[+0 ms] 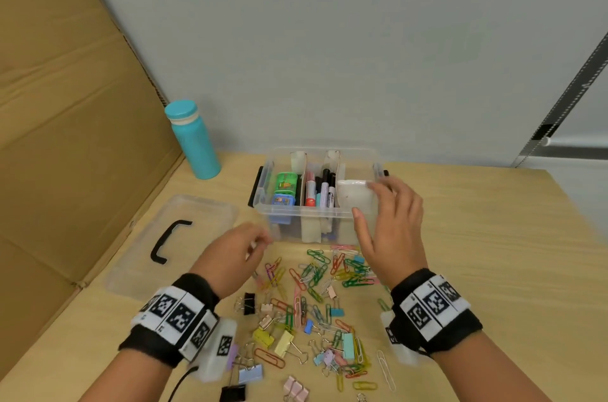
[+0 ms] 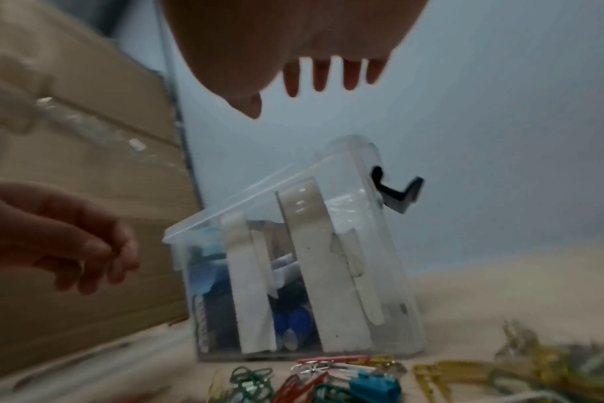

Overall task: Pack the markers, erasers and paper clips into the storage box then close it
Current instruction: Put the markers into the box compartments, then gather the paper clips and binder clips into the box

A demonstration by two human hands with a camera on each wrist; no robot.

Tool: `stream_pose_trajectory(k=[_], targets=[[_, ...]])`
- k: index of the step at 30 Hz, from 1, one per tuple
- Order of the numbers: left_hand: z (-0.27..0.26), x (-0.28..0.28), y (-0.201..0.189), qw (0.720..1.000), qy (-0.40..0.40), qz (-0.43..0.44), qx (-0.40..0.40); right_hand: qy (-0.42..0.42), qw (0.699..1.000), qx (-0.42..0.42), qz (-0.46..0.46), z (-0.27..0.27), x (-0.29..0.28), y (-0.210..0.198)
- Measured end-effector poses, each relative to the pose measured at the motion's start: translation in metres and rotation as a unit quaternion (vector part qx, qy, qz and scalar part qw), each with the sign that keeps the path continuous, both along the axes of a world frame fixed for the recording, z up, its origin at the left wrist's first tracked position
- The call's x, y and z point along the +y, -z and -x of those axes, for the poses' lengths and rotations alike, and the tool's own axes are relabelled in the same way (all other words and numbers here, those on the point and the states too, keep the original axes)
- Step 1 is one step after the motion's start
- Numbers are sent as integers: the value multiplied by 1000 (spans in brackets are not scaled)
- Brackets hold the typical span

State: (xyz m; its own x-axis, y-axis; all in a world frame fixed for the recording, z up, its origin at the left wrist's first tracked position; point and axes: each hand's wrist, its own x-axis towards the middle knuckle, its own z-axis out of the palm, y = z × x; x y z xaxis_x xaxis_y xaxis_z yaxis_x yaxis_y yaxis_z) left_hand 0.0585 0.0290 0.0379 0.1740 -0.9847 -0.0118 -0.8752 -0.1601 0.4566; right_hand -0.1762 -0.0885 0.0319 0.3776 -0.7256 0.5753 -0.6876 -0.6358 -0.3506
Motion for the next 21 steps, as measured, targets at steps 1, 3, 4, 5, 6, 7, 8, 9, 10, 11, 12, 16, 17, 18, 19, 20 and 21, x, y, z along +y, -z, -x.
stream_pose_trajectory(k=[1, 3, 4, 5, 6, 7, 8, 9, 10, 11, 12, 16, 17, 18, 19, 20, 21], targets=[[-7, 6, 9, 997, -4, -70, -9, -52, 998, 17, 43, -1, 8, -1], [-16, 17, 25, 982, 1, -185, -21, -166, 981, 95, 42, -3, 19, 3], [-18, 22, 31, 976, 4, -216, -16, -207, 968, 144, 1, -4, 23, 8], [-19, 26, 36, 973, 5, -230, -5, -232, 953, 187, -48, -5, 26, 15], [-18, 28, 37, 972, 3, -233, 7, -245, 939, 224, -94, -5, 27, 24], [-17, 29, 38, 973, 2, -230, 15, -248, 924, 257, -137, -6, 27, 34], [-15, 30, 38, 974, 3, -225, 18, -246, 910, 286, -173, -6, 28, 40], [-14, 30, 39, 976, 3, -219, 15, -243, 898, 310, -197, -8, 28, 44], [-12, 30, 41, 977, 3, -214, 6, -241, 891, 324, -210, -10, 28, 48], [-11, 30, 42, 978, 3, -210, -4, -239, 887, 330, -217, -11, 28, 50], [-9, 30, 45, 978, 2, -208, -14, -239, 885, 332, -221, -13, 28, 51], [-7, 29, 50, 979, -1, -204, -25, -227, 889, 335, -213, -15, 28, 54], [-7, 29, 49, 979, 0, -202, -24, -226, 892, 329, -214, -14, 28, 56], [-8, 28, 49, 980, 0, -197, -22, -227, 894, 316, -221, -12, 27, 57], [-8, 28, 47, 982, -1, -190, -20, -228, 897, 298, -232, -11, 26, 59], [-10, 28, 46, 983, -3, -182, -17, -228, 899, 276, -252, -9, 25, 61], [-11, 28, 45, 985, -6, -172, -15, -224, 900, 248, -282, -7, 23, 61]])
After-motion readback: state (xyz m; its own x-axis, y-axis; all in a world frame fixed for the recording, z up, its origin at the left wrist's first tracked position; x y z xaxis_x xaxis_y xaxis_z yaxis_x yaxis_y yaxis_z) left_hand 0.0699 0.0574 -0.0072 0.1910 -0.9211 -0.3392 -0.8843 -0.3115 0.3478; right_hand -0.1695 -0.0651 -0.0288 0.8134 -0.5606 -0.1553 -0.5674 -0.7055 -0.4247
